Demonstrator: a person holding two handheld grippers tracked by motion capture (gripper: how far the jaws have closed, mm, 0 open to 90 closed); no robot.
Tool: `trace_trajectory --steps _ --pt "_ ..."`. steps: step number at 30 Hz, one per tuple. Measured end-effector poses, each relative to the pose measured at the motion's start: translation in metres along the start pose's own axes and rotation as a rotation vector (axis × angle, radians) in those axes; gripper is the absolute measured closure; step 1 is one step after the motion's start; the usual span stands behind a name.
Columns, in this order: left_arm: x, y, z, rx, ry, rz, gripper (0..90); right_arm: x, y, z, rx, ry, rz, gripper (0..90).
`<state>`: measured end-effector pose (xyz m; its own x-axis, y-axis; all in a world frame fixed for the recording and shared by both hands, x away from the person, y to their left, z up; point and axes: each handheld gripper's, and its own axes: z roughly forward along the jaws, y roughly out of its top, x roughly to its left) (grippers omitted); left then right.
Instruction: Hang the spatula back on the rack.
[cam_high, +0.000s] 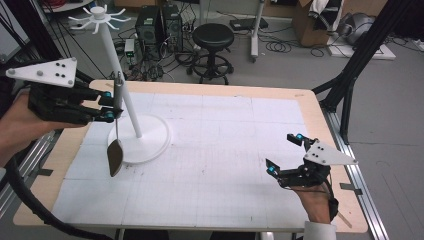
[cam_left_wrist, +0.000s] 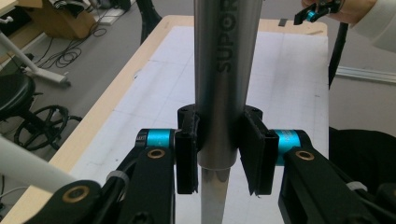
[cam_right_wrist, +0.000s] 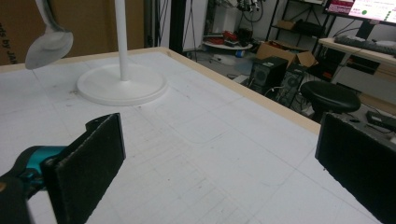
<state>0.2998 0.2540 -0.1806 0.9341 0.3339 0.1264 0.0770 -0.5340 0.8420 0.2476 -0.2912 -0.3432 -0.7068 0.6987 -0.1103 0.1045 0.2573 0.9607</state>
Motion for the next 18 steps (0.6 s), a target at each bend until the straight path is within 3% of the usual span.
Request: trace_trajectory --steps 12,14,18 --pt "0.019 -0.006 -0.02 -0.015 0.075 -0.078 69.0 -0.001 -0.001 -0.002 0.0 -0.004 0.004 0.8" --pt "0.023 -0.006 -0.024 -0.02 0.083 -0.106 69.1 -0.002 -0.001 -0.002 -0.001 -0.004 0.004 0.8" --pt "0.027 -0.005 -0.026 -0.017 0.089 -0.12 69.0 -0.002 -0.001 -0.002 0.0 -0.007 0.004 0.8"
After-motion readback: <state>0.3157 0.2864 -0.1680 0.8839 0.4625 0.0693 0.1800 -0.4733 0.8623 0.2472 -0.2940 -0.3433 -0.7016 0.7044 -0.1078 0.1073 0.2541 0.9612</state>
